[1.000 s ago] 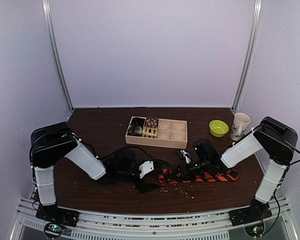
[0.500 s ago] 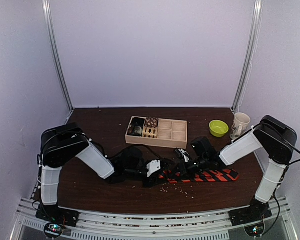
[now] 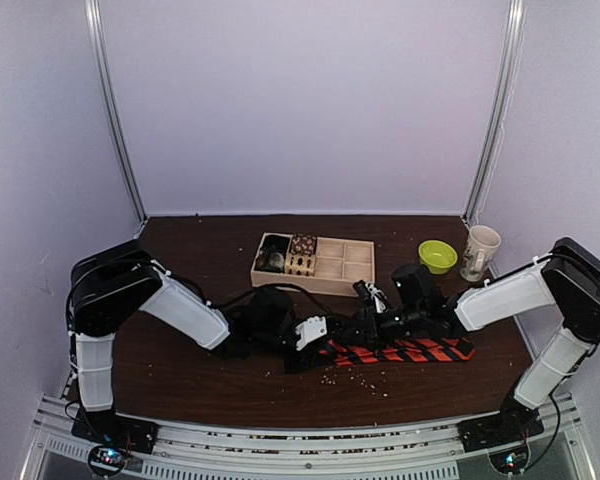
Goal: Roll the ties
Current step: Roll the tie at the center of the board.
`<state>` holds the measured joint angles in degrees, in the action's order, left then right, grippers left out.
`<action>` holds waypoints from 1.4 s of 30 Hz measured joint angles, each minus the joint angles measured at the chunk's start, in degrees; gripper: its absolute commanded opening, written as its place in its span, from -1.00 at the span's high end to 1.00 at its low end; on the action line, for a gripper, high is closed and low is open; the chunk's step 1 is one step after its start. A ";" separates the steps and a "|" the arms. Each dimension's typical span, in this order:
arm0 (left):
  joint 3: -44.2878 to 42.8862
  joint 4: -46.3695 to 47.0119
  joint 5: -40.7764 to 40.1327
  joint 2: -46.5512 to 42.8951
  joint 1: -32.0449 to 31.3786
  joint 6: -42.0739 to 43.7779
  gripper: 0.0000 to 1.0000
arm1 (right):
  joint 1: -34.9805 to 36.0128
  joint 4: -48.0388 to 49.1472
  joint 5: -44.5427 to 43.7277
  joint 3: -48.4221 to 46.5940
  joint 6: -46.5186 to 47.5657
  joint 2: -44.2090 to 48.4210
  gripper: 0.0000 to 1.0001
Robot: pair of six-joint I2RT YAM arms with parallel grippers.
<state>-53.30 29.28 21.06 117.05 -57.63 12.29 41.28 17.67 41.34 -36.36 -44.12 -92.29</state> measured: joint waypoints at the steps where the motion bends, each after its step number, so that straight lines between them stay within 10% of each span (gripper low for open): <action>1: -0.17 -0.44 -0.02 -0.02 0.00 0.00 0.26 | 0.46 0.13 0.07 -0.39 -0.22 -0.76 0.06; 9: -0.79 -1.99 -0.07 -0.04 -0.02 -0.02 0.22 | 2.16 0.07 0.46 -2.01 -0.81 -5.16 1.00; 27: 4.83 4.90 -0.92 -1.70 -0.02 -3.32 -0.49 | -3.26 1.51 2.21 0.42 2.54 -7.82 1.00; 36: 1.14 13.44 0.87 3.26 -0.02 -8.57 -0.43 | -3.91 0.11 2.01 0.24 5.53 -8.13 1.00; 42: -4.24 12.81 3.50 7.15 -0.02 -11.08 0.11 | -3.56 -1.75 1.42 -0.83 6.93 -8.15 1.00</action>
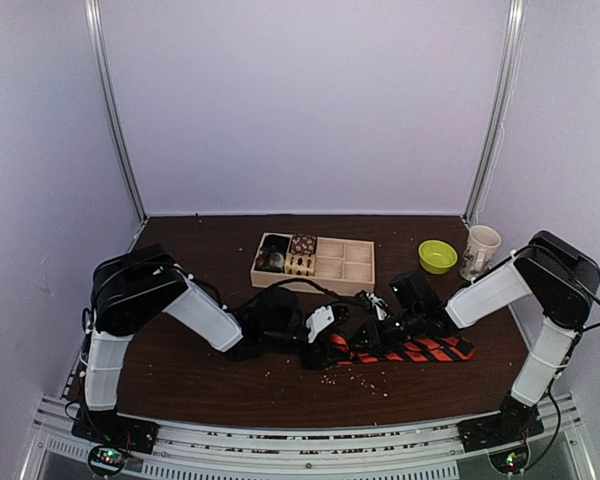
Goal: Roll the ties
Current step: Roll the tie at the center of the board.
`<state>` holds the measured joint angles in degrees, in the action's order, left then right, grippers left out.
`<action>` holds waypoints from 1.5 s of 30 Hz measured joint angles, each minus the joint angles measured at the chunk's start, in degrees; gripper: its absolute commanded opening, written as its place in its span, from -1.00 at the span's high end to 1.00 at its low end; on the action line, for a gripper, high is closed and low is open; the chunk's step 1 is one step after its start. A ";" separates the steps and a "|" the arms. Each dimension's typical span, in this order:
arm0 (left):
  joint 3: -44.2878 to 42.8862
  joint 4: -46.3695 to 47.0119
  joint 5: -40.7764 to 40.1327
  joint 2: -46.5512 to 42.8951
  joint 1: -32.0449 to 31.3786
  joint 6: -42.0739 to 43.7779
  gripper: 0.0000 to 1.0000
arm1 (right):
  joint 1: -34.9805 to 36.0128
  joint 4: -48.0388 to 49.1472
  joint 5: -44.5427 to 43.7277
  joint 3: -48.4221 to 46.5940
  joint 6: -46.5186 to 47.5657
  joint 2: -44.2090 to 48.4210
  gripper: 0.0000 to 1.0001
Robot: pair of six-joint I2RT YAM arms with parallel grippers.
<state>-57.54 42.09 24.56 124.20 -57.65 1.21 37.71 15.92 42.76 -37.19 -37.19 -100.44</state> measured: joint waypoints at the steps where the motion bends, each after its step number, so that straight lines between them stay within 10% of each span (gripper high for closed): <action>1: -0.13 -0.35 0.31 0.00 0.00 0.00 0.19 | 0.11 -0.24 -0.22 -0.20 0.13 -0.02 1.00; 7: 1.99 -3.10 -0.96 -2.51 0.07 2.71 0.38 | 1.77 -2.95 -1.18 -4.04 1.49 -1.86 1.00; 16: 5.18 -12.74 -8.37 -8.87 -0.15 10.34 0.44 | 3.34 -9.25 -4.79 -7.02 2.78 0.39 0.44; 45: 1.36 -20.98 -8.46 -9.03 -0.33 16.94 0.39 | 6.64 -0.68 -3.87 -5.81 -9.66 1.20 0.33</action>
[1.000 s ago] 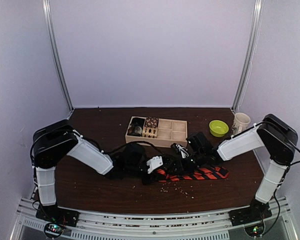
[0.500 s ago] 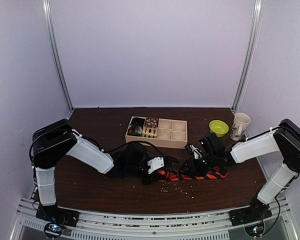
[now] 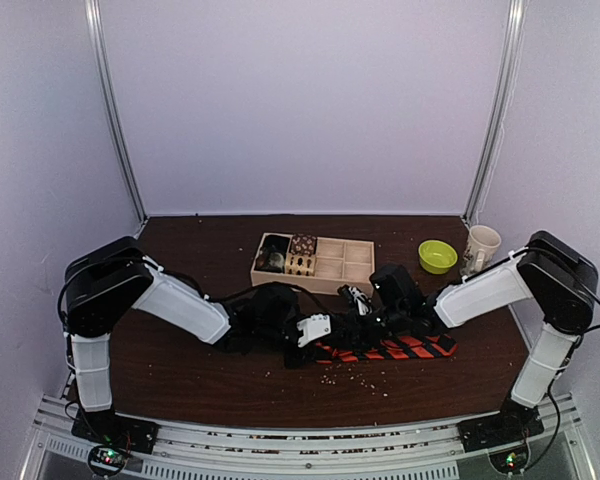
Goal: Roll the ties
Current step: Roll the tie at the center of the board.
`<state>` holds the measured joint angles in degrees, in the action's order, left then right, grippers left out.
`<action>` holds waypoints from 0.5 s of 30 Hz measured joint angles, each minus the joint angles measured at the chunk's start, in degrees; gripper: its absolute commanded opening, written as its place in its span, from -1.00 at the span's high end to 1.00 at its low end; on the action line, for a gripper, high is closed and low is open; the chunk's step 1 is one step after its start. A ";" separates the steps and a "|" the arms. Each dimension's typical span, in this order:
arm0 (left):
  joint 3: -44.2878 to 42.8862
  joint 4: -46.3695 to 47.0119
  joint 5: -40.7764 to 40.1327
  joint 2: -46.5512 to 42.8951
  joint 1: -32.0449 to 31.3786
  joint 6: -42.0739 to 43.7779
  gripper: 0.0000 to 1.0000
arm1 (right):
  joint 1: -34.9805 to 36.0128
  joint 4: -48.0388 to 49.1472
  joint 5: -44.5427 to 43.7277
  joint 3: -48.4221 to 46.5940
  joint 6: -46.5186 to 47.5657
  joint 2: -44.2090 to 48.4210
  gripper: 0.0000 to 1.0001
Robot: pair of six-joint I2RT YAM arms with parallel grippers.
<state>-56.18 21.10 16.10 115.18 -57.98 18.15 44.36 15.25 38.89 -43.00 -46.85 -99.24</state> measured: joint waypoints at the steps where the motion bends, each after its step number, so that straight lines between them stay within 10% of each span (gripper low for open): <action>1: -0.09 -0.24 0.00 0.00 0.00 0.02 0.39 | 0.00 0.13 0.11 -0.39 -0.13 -1.01 0.40; 5: -0.20 -0.85 -0.07 0.00 0.11 0.04 0.39 | 0.00 1.05 1.01 -0.92 -0.04 -2.14 1.00; 15: 0.26 -0.48 -0.55 -0.11 0.44 -0.09 -0.36 | -0.70 4.81 1.22 1.79 0.11 -2.12 1.00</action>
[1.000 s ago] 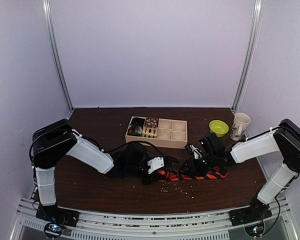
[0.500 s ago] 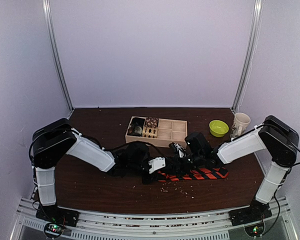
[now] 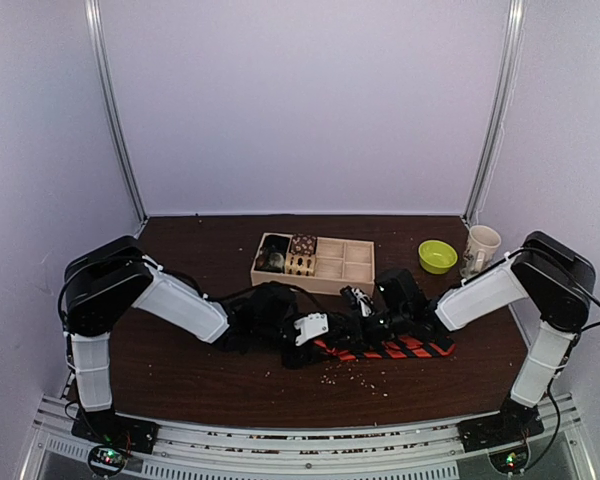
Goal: Roll the ties
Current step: Roll the tie at the center of the board.
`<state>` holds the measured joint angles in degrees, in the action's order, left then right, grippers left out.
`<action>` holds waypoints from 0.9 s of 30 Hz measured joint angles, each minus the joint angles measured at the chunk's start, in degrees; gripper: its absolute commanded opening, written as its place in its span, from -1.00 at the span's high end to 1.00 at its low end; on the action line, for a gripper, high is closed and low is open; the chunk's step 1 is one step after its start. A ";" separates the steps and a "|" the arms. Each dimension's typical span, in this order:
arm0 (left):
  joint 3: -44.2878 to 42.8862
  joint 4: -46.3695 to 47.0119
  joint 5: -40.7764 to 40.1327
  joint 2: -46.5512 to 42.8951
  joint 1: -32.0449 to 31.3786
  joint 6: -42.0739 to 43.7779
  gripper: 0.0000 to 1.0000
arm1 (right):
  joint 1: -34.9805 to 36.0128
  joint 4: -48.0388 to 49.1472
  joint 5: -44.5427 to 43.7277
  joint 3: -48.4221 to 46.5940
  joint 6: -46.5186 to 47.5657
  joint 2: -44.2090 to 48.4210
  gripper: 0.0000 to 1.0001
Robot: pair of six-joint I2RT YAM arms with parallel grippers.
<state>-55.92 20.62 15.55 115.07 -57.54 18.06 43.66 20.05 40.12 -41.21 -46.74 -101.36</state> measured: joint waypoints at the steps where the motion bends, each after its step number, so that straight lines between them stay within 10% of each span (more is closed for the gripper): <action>1: 0.24 0.50 0.04 -0.07 0.17 -0.15 -0.40 | -0.39 0.85 0.15 0.70 0.00 0.00 1.00; 18: 7.91 24.59 3.80 4.61 0.59 -8.90 -0.50 | -5.79 3.56 2.49 5.86 3.26 -0.15 1.00; 27: 2.49 28.52 6.34 10.51 0.59 -11.19 0.25 | -6.14 2.82 3.41 5.14 4.15 -0.59 0.94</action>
<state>-53.43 49.15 21.89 125.58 -56.95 6.87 37.52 22.87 43.53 -36.07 -42.59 -101.95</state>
